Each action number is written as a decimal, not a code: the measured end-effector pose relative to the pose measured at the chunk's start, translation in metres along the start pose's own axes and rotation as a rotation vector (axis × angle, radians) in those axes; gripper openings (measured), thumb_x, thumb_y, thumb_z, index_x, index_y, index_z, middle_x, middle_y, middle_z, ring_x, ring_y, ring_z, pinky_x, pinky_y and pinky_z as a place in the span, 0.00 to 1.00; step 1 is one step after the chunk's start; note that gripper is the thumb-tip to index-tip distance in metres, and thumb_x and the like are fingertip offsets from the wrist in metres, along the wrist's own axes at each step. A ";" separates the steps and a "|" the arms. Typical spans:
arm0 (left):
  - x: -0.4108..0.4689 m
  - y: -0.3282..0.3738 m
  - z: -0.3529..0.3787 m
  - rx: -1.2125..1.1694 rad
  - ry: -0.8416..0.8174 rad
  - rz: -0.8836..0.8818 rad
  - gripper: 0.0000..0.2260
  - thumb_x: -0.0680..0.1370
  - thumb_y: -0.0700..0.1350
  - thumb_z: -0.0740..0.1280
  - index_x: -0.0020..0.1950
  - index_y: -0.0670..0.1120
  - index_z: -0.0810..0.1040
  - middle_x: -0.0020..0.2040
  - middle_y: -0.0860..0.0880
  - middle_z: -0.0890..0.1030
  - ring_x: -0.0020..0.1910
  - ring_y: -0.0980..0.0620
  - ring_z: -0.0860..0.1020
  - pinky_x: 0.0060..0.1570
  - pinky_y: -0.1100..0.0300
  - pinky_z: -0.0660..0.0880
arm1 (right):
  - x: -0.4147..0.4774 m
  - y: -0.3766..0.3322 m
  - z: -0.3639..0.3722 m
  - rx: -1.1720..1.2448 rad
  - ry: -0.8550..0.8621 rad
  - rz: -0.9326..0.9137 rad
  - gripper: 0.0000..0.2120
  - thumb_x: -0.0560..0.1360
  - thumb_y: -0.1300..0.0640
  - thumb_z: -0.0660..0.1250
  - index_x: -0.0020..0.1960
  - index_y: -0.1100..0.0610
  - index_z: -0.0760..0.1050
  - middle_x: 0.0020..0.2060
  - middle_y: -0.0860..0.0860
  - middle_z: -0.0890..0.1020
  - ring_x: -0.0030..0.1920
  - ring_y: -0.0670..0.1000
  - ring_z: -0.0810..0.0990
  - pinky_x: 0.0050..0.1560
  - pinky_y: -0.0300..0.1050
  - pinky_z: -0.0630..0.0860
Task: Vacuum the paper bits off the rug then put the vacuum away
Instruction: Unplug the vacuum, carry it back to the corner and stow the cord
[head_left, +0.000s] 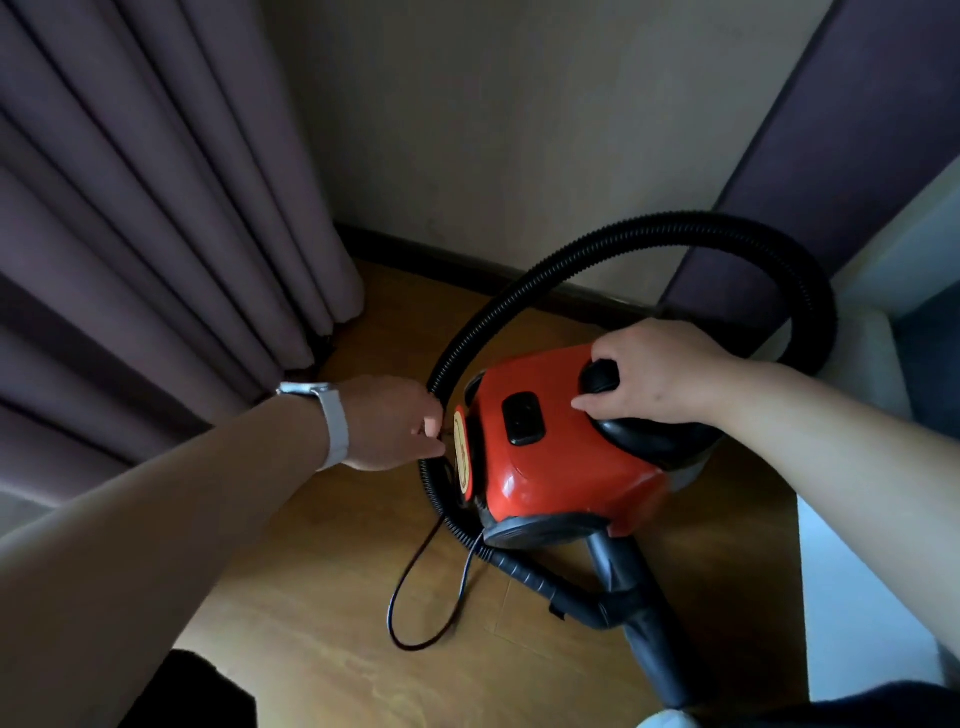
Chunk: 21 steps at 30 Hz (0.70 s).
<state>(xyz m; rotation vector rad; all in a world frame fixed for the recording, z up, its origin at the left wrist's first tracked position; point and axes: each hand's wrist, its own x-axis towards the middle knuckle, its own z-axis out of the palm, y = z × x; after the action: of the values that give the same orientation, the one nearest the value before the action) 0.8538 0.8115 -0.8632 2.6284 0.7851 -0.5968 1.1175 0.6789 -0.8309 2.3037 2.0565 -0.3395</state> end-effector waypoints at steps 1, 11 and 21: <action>0.002 0.000 0.012 0.008 -0.038 -0.007 0.12 0.80 0.58 0.63 0.53 0.54 0.80 0.49 0.57 0.79 0.47 0.56 0.78 0.50 0.54 0.78 | -0.001 -0.001 0.000 0.009 -0.008 0.005 0.20 0.68 0.30 0.67 0.41 0.47 0.75 0.37 0.44 0.79 0.39 0.48 0.78 0.43 0.48 0.78; 0.035 0.022 0.105 0.012 -0.127 -0.064 0.12 0.82 0.48 0.57 0.55 0.45 0.79 0.53 0.46 0.80 0.51 0.46 0.78 0.53 0.53 0.75 | -0.003 0.021 0.015 -0.125 0.001 0.056 0.21 0.69 0.30 0.67 0.40 0.48 0.74 0.34 0.44 0.76 0.37 0.49 0.74 0.35 0.45 0.68; 0.113 0.074 0.195 -0.430 -0.033 -0.209 0.22 0.72 0.59 0.64 0.63 0.52 0.76 0.56 0.48 0.80 0.55 0.44 0.81 0.54 0.52 0.79 | -0.003 0.041 0.021 -0.179 0.054 0.099 0.20 0.69 0.31 0.66 0.40 0.49 0.74 0.30 0.44 0.71 0.38 0.52 0.72 0.37 0.46 0.66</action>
<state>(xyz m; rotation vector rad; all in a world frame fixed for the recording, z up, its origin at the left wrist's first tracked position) 0.9253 0.7201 -1.0698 2.1579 1.0541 -0.4610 1.1547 0.6667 -0.8560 2.3196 1.8995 -0.0868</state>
